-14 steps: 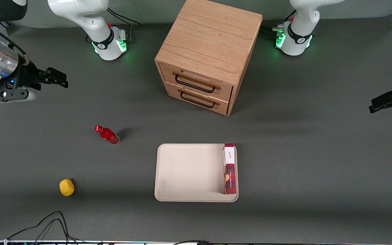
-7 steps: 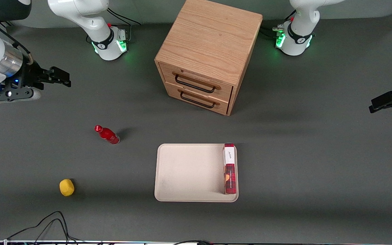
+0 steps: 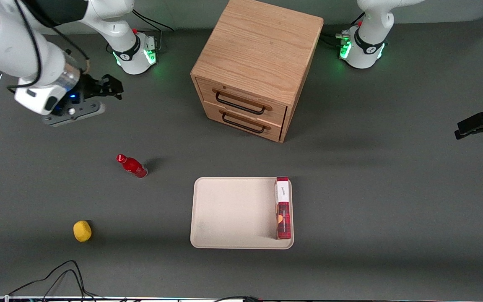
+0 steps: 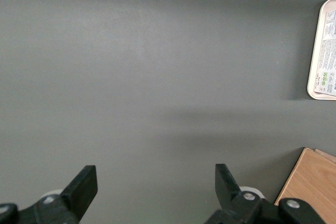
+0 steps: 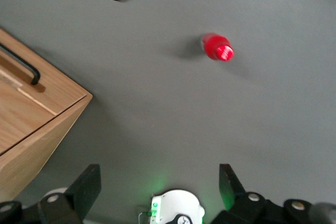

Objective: Open upper drawer
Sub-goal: 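Move the right gripper toward the upper drawer's black handle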

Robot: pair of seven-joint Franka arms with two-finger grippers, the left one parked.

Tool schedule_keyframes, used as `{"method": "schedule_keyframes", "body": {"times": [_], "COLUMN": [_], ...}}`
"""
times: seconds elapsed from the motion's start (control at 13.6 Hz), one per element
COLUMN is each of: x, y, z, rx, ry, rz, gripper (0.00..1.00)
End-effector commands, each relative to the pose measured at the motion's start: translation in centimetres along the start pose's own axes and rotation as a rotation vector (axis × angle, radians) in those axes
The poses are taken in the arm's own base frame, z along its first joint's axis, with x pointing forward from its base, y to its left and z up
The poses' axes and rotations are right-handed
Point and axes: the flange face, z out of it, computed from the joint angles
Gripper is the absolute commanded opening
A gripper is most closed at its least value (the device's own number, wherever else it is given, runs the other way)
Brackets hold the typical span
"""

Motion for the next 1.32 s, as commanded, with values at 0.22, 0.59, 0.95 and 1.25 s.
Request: {"method": "schedule_keyframes", "body": {"times": [0.22,0.59,0.95,1.25], "x": [2.9,7.1,8.4,9.9], "y": [-9.1,-16.5,-20.2,-23.5], "z": [1.1,4.1,5.8,8.0], "rx": [0.026,0.134,0.143,0.105], "ry": [0.075,0.052,0.105,0.089], "rz": [-0.267,-0.498,-0.621,-0.737], "gripper": [1.0,1.0,1.0,1.0]}}
